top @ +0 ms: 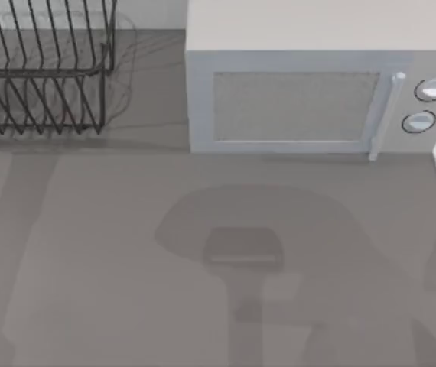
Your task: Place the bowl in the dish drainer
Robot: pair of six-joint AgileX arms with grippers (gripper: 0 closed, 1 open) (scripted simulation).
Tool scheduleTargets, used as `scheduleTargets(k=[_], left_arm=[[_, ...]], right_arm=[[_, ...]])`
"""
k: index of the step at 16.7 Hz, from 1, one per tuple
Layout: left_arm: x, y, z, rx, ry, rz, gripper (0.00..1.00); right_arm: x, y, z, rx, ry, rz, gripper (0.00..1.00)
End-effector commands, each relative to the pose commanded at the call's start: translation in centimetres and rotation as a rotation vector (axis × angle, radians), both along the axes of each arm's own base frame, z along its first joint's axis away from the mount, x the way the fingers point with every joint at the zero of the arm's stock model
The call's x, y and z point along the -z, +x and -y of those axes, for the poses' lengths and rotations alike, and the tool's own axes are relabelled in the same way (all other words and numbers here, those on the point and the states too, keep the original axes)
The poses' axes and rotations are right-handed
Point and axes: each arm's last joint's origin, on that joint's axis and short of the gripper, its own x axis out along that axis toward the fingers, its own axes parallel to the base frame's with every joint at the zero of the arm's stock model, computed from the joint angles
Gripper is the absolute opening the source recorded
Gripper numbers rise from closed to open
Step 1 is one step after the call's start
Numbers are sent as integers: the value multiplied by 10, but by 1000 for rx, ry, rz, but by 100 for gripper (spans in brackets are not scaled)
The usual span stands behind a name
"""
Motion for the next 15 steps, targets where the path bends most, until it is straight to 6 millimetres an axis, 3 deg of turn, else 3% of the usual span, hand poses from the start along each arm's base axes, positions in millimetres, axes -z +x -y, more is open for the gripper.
scheduleTargets(k=[3,7,13,15], left_arm=[[-16,-28,-25,-66,83,253,0],[-27,-54,-37,-120,161,417,0],[-28,-54,-37,-120,163,421,0],[-26,-43,-38,-117,162,422,0]], right_arm=[[0,0,0,0,0,0,100],[0,0,0,0,0,0,100],[0,0,0,0,0,0,100],[0,0,0,0,0,0,100]])
